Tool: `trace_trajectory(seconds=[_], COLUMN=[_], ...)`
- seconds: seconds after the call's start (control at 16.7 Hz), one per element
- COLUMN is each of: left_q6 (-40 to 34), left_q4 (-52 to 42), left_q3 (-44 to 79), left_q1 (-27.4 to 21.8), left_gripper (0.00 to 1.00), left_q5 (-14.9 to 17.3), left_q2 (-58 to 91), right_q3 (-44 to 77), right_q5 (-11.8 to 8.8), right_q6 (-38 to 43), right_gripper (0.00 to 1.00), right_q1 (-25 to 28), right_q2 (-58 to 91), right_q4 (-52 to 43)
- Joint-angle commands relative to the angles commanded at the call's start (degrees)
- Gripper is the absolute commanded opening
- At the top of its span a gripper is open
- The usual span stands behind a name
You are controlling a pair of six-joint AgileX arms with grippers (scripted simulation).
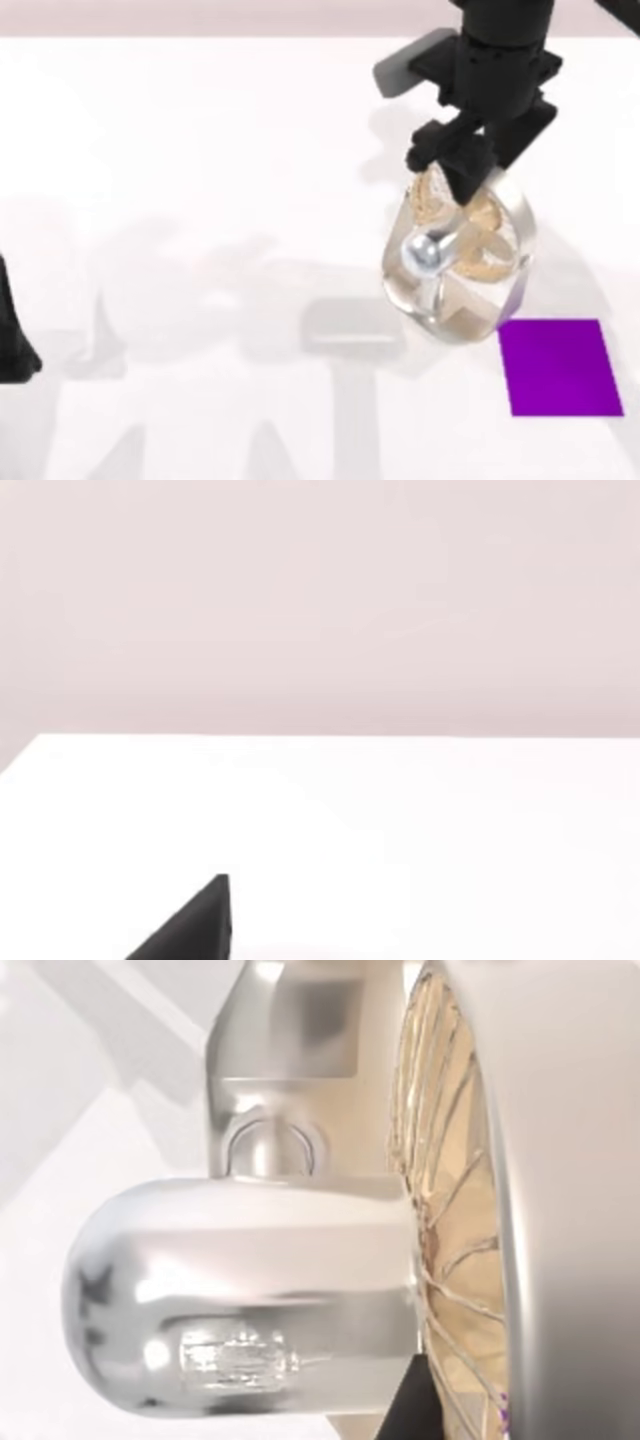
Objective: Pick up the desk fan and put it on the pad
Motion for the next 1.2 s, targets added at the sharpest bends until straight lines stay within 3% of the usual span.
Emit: trace_trajectory(seconds=[0.24,0.66,0.9,1.2], left_q6=[0.0,0.0,0.0,0.0], left_q4=[0.0,0.0,0.0,0.0], left_q3=[0.0,0.0,0.0,0.0], left_q1=[0.0,0.0,0.0,0.0], left_gripper=[1.00,1.00,1.00,1.00], left_q5=[0.0,0.0,0.0,0.0], left_q2=[0.0,0.0,0.0,0.0], right_q3=[-10.9,-29.4,-38.4,-47.2], right_q5=[-1.2,-2.4,-1.9,-0.2], right_q6=[22.7,72.7,95.8,117.8], right_gripper=[0.00,0.00,0.00,0.00], right_q1=[-4.2,-8.5,-8.2,-5.9], right_q2=[-5.5,-20.0,-28.2,-35.5], right_q4=[2.0,8.7,12.3,14.9])
